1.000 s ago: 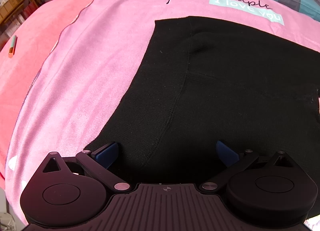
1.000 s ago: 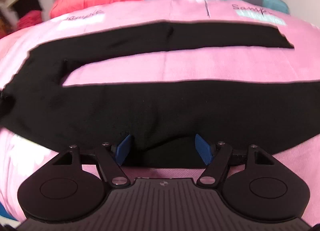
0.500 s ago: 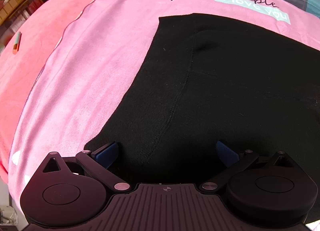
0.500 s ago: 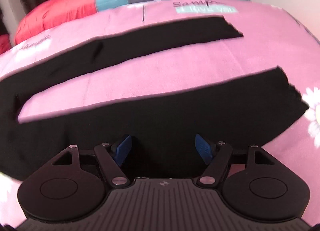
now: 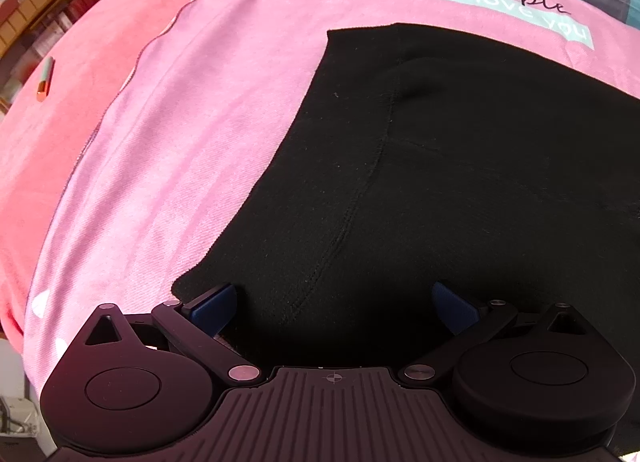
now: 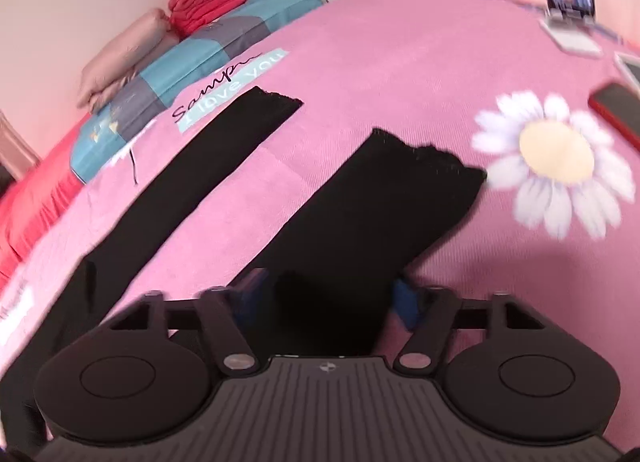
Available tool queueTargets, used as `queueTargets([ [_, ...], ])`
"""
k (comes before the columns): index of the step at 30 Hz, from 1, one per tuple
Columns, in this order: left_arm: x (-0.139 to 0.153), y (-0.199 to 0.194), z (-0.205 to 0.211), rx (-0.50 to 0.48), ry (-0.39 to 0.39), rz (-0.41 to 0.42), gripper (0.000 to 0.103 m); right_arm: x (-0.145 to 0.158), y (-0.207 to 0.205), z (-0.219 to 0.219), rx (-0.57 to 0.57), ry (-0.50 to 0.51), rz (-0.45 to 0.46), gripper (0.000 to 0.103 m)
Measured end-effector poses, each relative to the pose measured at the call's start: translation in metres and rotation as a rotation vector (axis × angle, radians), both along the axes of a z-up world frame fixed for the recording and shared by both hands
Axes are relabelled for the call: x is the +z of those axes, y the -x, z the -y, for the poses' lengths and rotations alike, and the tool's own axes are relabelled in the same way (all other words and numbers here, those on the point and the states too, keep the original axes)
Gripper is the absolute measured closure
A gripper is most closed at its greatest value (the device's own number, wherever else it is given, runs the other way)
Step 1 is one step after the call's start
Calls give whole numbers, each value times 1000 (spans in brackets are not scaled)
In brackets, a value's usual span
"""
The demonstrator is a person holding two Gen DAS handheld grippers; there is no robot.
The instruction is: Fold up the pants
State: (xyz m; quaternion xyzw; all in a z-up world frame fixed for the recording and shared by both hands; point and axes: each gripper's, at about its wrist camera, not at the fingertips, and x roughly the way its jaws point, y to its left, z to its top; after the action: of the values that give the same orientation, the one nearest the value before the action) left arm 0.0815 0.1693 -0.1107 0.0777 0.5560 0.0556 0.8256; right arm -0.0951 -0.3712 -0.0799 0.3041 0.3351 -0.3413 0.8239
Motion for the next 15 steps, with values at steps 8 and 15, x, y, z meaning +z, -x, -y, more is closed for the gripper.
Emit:
queueTargets([
  [8,0,1,-1,10,6,3,0,-1,49,29,-122,-148,123,90],
  [15,19,5,7,17,-17,19,0,17,46,10,-159,-80,78,49],
])
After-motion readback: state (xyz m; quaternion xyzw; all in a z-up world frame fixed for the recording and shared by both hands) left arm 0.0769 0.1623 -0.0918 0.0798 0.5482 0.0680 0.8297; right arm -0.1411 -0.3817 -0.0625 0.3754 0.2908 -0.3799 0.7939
